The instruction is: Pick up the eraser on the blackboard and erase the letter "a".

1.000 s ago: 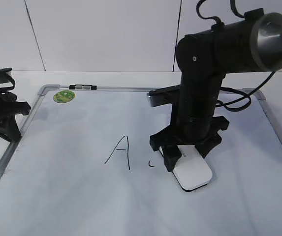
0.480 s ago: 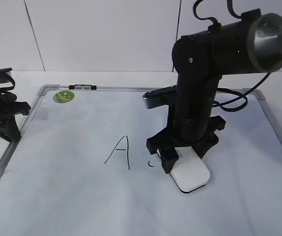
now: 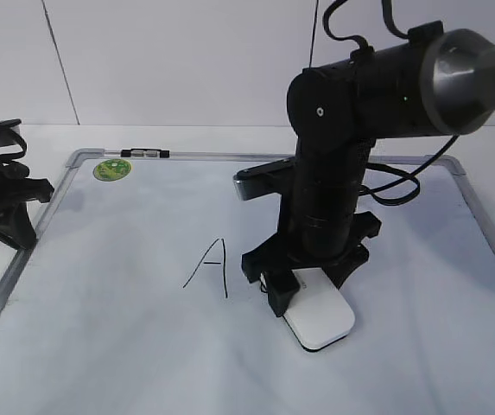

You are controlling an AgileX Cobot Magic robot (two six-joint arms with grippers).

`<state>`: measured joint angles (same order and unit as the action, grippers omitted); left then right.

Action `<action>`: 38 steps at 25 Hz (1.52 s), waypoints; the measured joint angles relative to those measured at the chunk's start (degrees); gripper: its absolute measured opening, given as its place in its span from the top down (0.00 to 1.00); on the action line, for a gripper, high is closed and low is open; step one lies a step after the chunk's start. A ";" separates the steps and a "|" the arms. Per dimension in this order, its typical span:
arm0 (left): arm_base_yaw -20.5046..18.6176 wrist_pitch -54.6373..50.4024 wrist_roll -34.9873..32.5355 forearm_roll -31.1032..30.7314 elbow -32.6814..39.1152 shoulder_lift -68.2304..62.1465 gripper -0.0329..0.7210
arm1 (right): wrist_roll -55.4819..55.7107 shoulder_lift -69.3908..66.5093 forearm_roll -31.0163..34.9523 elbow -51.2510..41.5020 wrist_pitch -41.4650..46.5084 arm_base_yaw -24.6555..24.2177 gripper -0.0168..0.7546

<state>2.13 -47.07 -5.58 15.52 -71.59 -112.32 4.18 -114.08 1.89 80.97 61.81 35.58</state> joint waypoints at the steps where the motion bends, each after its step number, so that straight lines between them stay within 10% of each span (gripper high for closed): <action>1: 0.00 0.00 0.00 0.00 0.00 0.00 0.93 | -0.17 0.00 0.43 0.00 0.00 0.00 0.29; 13: 0.00 0.00 0.00 0.00 0.00 0.00 0.93 | -3.73 -0.07 4.49 0.00 0.10 0.13 0.29; 38: 0.00 0.13 0.00 0.32 0.00 0.00 0.93 | 6.08 -0.26 -7.97 1.42 2.19 -0.73 0.29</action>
<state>2.13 -46.94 -5.58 15.83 -71.59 -112.32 10.26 -114.35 -6.08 82.40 64.01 34.85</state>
